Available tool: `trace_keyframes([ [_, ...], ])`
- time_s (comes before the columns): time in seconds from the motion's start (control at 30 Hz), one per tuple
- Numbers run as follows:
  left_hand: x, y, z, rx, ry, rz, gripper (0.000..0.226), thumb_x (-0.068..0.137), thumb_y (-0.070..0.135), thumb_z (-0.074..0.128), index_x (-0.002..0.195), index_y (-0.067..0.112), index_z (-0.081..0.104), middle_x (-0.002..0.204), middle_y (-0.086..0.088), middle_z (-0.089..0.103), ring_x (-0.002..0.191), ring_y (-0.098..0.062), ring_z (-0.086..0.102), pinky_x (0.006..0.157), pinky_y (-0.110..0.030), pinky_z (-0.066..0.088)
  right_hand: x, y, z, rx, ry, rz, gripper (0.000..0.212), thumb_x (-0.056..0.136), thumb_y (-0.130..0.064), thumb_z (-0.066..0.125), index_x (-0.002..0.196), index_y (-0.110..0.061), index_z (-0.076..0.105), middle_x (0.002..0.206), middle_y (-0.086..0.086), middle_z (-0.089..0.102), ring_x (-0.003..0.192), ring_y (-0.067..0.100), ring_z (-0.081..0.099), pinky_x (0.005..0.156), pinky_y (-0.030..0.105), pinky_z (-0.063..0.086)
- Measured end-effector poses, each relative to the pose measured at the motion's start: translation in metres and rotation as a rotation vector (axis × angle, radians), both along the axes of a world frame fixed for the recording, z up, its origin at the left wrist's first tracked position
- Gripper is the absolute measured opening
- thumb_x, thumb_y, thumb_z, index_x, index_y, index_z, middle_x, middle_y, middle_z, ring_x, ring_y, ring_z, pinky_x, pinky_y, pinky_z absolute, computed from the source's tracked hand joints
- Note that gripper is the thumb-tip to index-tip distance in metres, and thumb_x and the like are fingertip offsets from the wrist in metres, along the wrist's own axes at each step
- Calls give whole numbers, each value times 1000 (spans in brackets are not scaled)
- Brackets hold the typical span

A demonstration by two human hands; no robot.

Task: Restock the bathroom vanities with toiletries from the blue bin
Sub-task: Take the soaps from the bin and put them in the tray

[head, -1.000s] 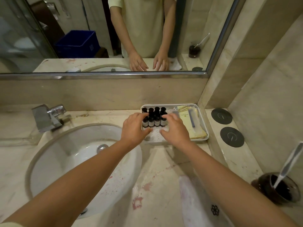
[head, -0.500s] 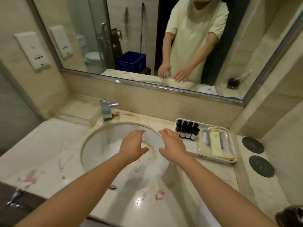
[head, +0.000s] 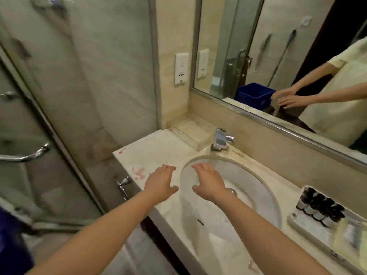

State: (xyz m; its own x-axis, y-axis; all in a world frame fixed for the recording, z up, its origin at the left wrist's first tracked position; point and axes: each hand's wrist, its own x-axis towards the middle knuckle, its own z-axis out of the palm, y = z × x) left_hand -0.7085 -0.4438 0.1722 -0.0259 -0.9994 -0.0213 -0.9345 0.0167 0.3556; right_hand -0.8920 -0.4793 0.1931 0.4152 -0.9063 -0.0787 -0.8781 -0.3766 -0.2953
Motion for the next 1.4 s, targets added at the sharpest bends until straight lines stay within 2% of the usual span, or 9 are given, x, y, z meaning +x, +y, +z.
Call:
trace_keyframes([
  [0.13, 55, 31, 2, 18, 17, 138, 70, 84, 44, 65, 144, 21, 36, 142, -1, 43, 128, -21, 44, 102, -37, 41, 61, 8, 1, 3, 4, 128, 70, 82, -26, 61, 147, -22, 34, 148, 2, 37, 136, 25, 34, 109, 36, 33],
  [0.3, 126, 83, 3, -4, 62, 283, 62, 77, 42, 71, 133, 28, 47, 128, 2, 50, 119, -20, 51, 95, -37, 46, 147, 34, 1, 5, 4, 277, 67, 82, -24, 61, 145, -23, 36, 145, 2, 38, 131, 25, 39, 104, 36, 36],
  [0.4, 174, 116, 0, 20, 24, 371, 69, 81, 45, 69, 140, 25, 40, 135, 1, 46, 124, -20, 47, 98, -36, 44, 201, 58, 2, 0, -13, 361, 64, 80, -25, 63, 140, -22, 41, 140, 2, 42, 127, 26, 43, 101, 35, 40],
  [0.57, 247, 173, -9, 32, 33, 500, 71, 84, 44, 67, 144, 24, 36, 139, 2, 44, 128, -18, 44, 103, -36, 42, 284, 105, -1, -10, -5, 497, 69, 81, -26, 65, 144, -22, 38, 143, 2, 41, 130, 24, 42, 106, 37, 39],
  [0.83, 351, 264, -21, 38, 49, 629, 68, 80, 44, 69, 140, 27, 41, 133, 5, 48, 121, -17, 48, 96, -35, 46, 404, 180, -16, 19, -37, 637, 71, 83, -25, 65, 147, -23, 35, 144, 0, 39, 133, 22, 38, 106, 35, 38],
  [1.0, 404, 310, -24, 54, 41, 699, 70, 82, 41, 68, 142, 25, 38, 134, 3, 46, 121, -19, 47, 96, -36, 45, 465, 216, -22, 47, -66, 695, 69, 83, -24, 65, 145, -26, 36, 145, -1, 38, 135, 20, 37, 110, 35, 35],
  [1.2, 449, 360, -32, 59, 43, 804, 69, 83, 42, 68, 143, 23, 38, 140, 2, 47, 125, -18, 47, 100, -36, 44, 528, 246, -23, 79, -102, 805, 62, 84, -34, 66, 141, -28, 41, 138, -6, 45, 127, 15, 44, 102, 31, 42],
  [1.4, 484, 388, -45, 83, 79, 942, 65, 86, 41, 64, 143, 23, 38, 143, 2, 44, 129, -18, 44, 104, -35, 41, 587, 256, -31, 126, -35, 932, 68, 85, -22, 65, 146, -26, 36, 143, -5, 41, 131, 17, 41, 107, 35, 42],
])
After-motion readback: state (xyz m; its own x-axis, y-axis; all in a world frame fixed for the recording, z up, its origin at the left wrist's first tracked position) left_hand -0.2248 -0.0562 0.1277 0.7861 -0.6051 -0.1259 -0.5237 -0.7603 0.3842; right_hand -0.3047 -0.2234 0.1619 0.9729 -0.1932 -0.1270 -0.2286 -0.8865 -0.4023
